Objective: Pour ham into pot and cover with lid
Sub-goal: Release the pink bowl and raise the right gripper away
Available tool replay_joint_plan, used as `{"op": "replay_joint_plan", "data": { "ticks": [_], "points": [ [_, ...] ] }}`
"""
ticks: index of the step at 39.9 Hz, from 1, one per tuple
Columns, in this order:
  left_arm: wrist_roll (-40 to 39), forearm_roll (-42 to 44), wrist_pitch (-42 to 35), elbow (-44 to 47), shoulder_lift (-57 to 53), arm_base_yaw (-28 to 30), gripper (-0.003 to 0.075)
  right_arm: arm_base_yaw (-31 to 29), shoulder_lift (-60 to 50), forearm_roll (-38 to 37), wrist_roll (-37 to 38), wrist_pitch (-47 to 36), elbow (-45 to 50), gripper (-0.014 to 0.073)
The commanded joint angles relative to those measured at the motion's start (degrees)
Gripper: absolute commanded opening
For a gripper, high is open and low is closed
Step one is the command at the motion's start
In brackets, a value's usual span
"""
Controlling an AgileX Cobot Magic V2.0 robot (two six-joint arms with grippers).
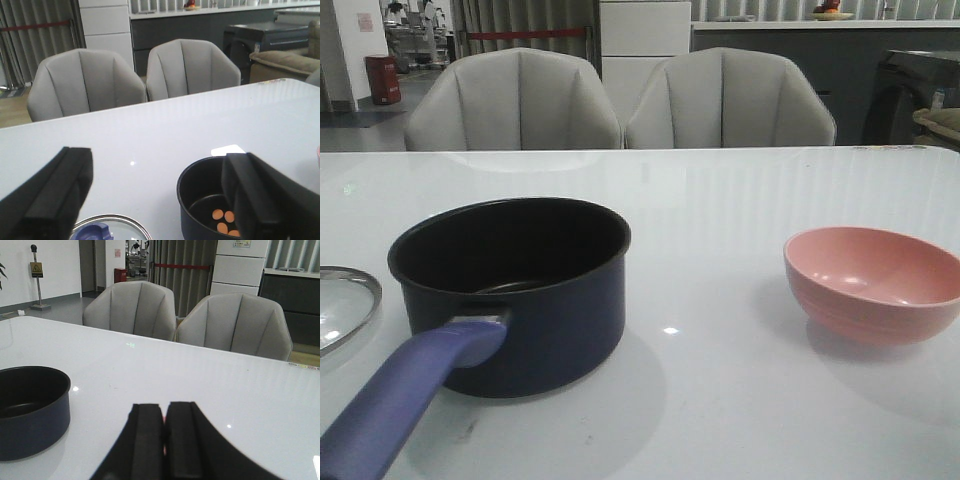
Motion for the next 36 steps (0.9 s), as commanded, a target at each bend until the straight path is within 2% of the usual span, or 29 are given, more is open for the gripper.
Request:
{"op": "replay_joint_plan", "data": {
  "ticks": [1,5,10,12,22,30,36],
  "points": [
    [-0.16,-0.23,-0.55,-5.52,5.33,-0.38,0.0661,-0.06,0.67,0.26,-0.5,-4.55,-1.46,0.0149],
    [-0.43,-0.23,1.93,-8.88,10.95,-0.23,0.0663,-0.06,0.67,0.26,-0.5,-4.48,-1.46,0.0149],
    [-11.66,1.43,6.02,-13.66,19.08,3.76,0.0663,-0.06,0.67,0.26,-0.5,-4.43,-1.46,0.0149],
    [-13.5,1.67,8.04,-15.84,22.49,6.15,0.0662,-0.06,0.67,0.26,-0.5,-4.43,-1.46,0.0149],
    [-13.62,-2.21,24.39,-28.99,42.26,17.27,0.0662,-0.06,0.67,0.26,-0.5,-4.43,-1.46,0.0149],
    [-13.37,-2.46,35.77,-39.64,58.48,17.91,0.0662,-0.06,0.67,0.26,-0.5,-4.43,-1.46,0.0149],
    [-13.24,-2.69,38.09,-45.09,66.67,17.91,0.0662,-0.06,0.67,0.26,-0.5,-4.43,-1.46,0.0149]
  ]
}}
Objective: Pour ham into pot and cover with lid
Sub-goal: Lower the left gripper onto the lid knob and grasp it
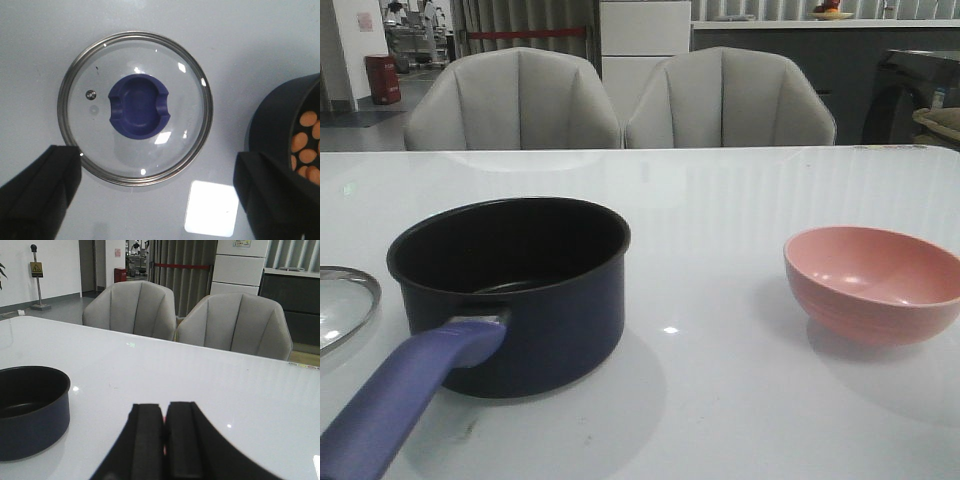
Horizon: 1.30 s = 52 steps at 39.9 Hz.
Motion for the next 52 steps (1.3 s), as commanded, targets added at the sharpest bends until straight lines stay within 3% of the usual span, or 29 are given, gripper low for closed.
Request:
{"op": "replay_joint_plan", "data": {
  "ticks": [1,19,52],
  "points": [
    [-0.24,-1.19,-0.25,-4.62,3.16,0.1,0.0662,-0.06,0.67,0.13,-0.47,-4.43,-1.46,0.0149],
    [-0.24,-0.13,8.69,-16.88,19.63,0.1,0.0662,-0.06,0.67,0.13,-0.47,-4.43,-1.46,0.0149],
    [-0.62,0.36,8.04,-17.26,29.51,0.65,0.0661,-0.06,0.67,0.13,-0.47,-4.43,-1.46,0.0149]
  ]
}}
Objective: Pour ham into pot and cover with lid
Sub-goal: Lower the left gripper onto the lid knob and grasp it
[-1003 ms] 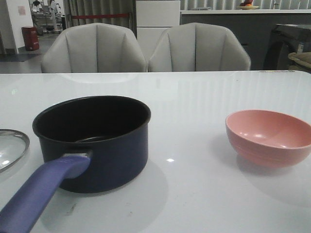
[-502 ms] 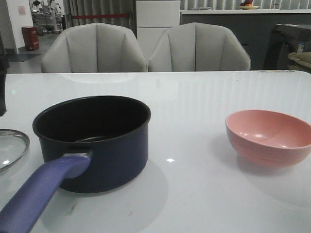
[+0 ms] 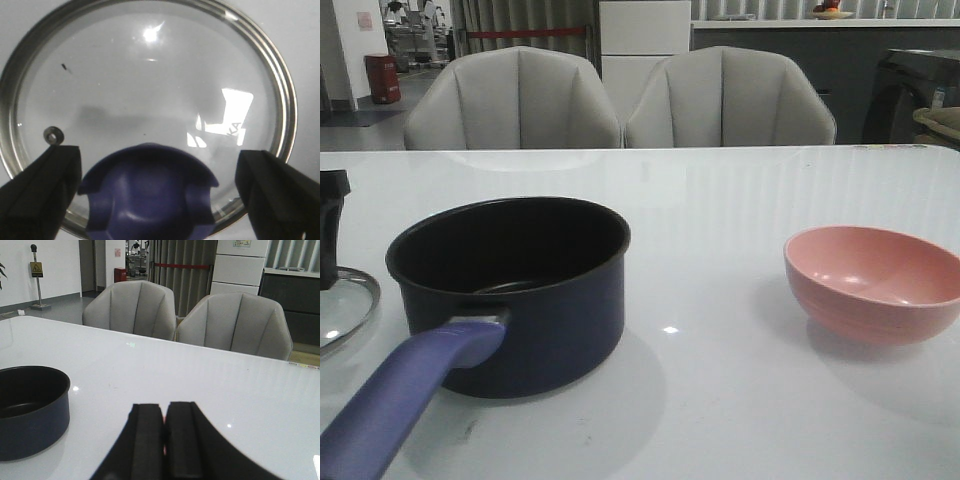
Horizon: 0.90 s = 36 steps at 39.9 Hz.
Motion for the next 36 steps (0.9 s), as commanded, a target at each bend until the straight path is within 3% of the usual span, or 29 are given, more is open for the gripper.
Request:
{"op": "replay_joint_plan", "data": {
  "ticks": [1,17,36],
  "points": [
    [-0.62,-0.33,-0.73,-1.63,-2.84,0.27,0.0661,-0.06,0.67,0.13,-0.47,-4.43,-1.46,0.0149],
    [-0.62,-0.33,1.49,-1.73,-0.88,0.27,0.0564,-0.06,0.67,0.13,-0.47,-4.43,-1.46,0.0149],
    [-0.62,-0.33,3.52,-2.87,-0.88,0.27,0.0227,-0.06,0.67,0.13,-0.47,-4.43,-1.46,0.0149]
  ]
}}
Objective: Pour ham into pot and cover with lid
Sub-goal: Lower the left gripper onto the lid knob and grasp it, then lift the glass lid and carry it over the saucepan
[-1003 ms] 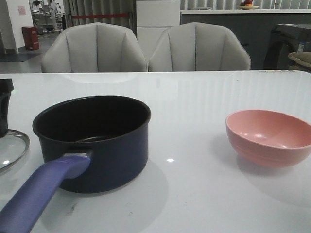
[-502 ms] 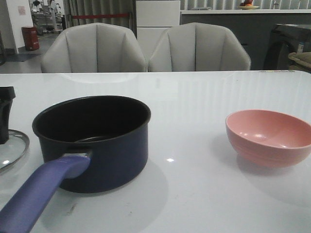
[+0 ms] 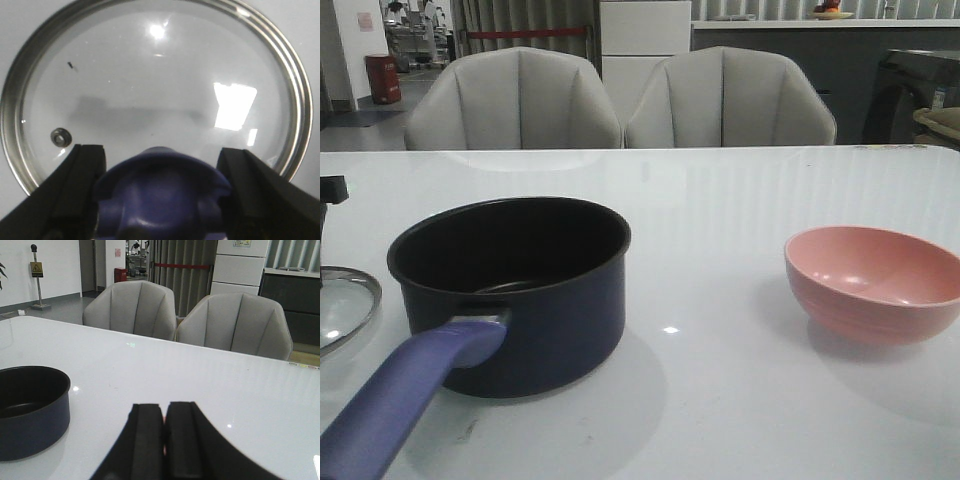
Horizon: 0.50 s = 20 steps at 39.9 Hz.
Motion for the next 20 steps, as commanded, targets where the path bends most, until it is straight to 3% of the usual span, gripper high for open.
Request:
{"op": "replay_joint_plan", "data": {
  "ticks": [1,10,20],
  "points": [
    [-0.5,-0.8,1.94,-1.98,-2.25,0.27,0.0216,-0.06,0.67,0.13,-0.37,-4.43,-1.46,0.0149],
    [-0.5,-0.8,4.46,-5.34,-2.25,0.27,0.0119,-0.06,0.67,0.13,-0.37,-4.43,-1.46,0.0149],
    [1.03,-0.8,7.94,-7.86,-2.38,0.27,0.0114,-0.06,0.67,0.13,-0.37,-4.43,-1.46,0.0149]
  ]
}}
